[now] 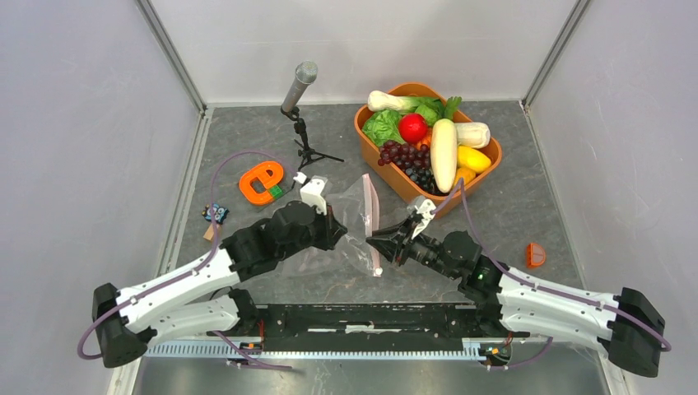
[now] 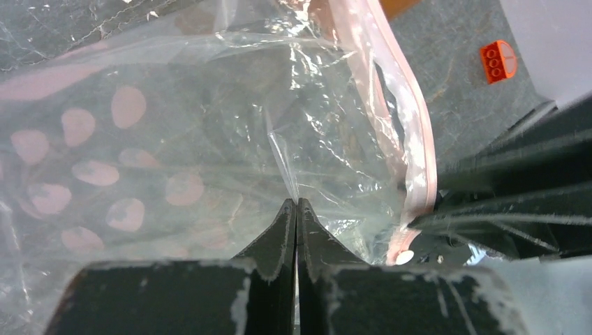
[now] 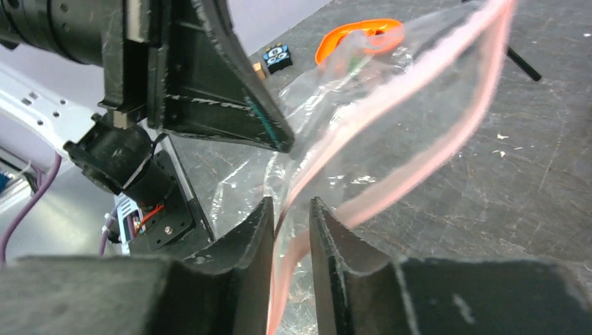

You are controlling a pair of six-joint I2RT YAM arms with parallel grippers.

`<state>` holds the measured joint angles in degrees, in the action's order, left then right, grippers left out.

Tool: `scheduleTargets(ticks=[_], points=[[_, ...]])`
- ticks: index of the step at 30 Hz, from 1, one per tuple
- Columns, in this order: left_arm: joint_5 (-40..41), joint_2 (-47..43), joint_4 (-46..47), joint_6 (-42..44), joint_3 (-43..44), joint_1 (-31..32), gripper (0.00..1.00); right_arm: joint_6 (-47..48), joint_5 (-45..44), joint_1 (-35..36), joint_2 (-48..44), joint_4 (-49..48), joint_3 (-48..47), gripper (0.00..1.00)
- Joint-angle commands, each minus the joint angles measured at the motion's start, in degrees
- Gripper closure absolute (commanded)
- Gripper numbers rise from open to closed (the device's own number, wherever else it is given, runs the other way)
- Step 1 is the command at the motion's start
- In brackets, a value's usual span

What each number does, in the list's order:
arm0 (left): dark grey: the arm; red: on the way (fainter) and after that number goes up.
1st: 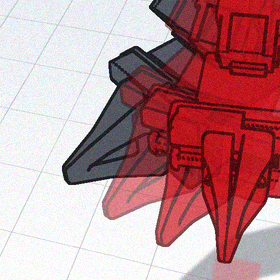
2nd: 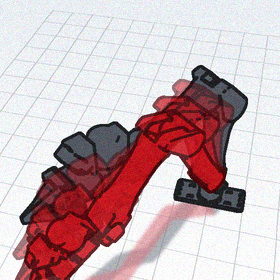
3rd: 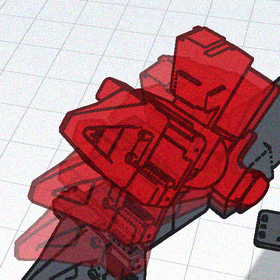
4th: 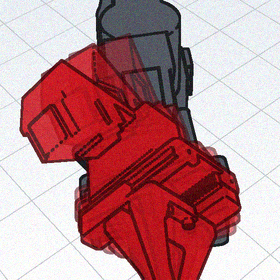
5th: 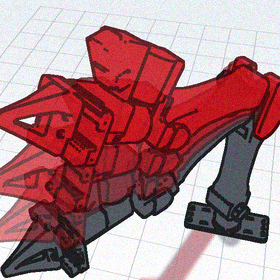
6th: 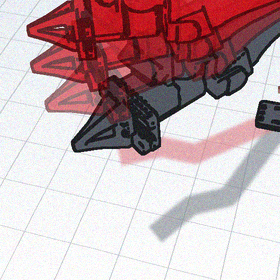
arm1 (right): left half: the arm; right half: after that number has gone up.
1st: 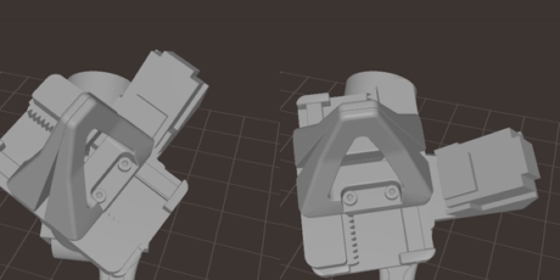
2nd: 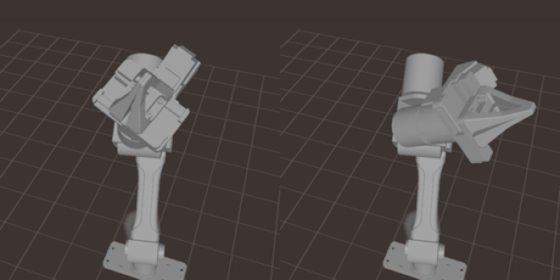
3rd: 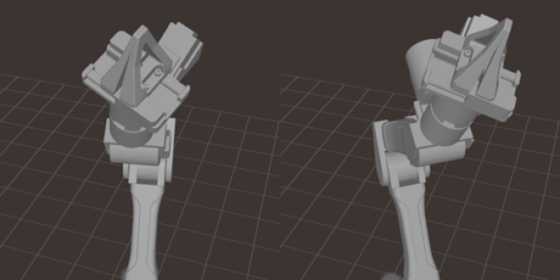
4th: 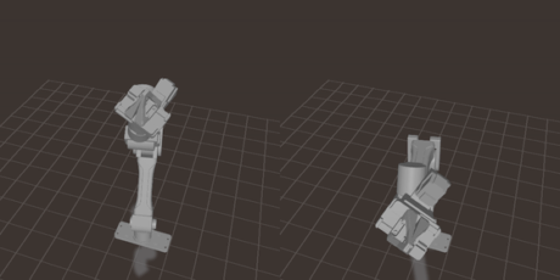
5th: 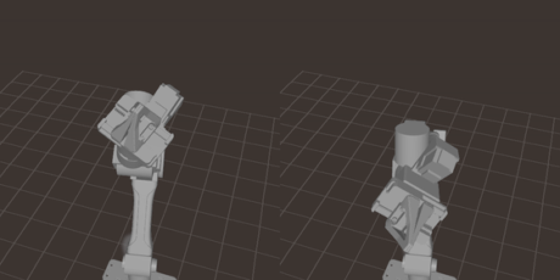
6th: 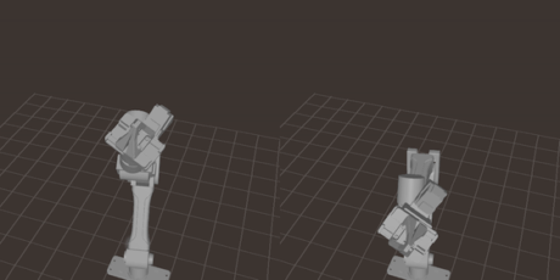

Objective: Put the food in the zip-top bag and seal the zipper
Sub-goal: Open the zipper of the food storage bag at the center of the board.

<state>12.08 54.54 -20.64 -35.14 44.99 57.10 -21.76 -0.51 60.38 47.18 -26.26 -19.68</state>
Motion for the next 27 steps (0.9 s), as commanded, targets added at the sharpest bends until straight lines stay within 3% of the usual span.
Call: scheduleTargets(ticks=[1,3,9,15,20,27], points=[[-1.84,-5.98,3.32,3.79,-2.01,0.20,0.98,-1.05,-6.76,0.29,-4.30,1.41,-1.09,0.65],[-2.11,-7.93,3.25,4.32,-2.90,0.20,0.98,-1.46,-8.70,0.11,-6.32,2.96,-1.40,0.56],[-4.21,-11.56,3.46,6.10,-4.20,0.19,0.98,-6.25,-13.61,-0.79,-8.90,8.43,-3.46,0.52],[-6.43,-12.45,4.17,7.52,-4.61,0.20,0.98,-11.73,-7.68,-3.79,-5.38,4.92,-3.68,0.52],[-7.12,-11.97,4.64,7.72,-4.56,0.20,0.98,-14.43,-3.69,-4.76,-2.88,0.53,-3.59,0.44],[-7.00,-10.55,5.56,8.31,-4.89,0.18,0.98,-17.15,1.17,-6.53,0.06,-1.60,-3.46,0.54]])
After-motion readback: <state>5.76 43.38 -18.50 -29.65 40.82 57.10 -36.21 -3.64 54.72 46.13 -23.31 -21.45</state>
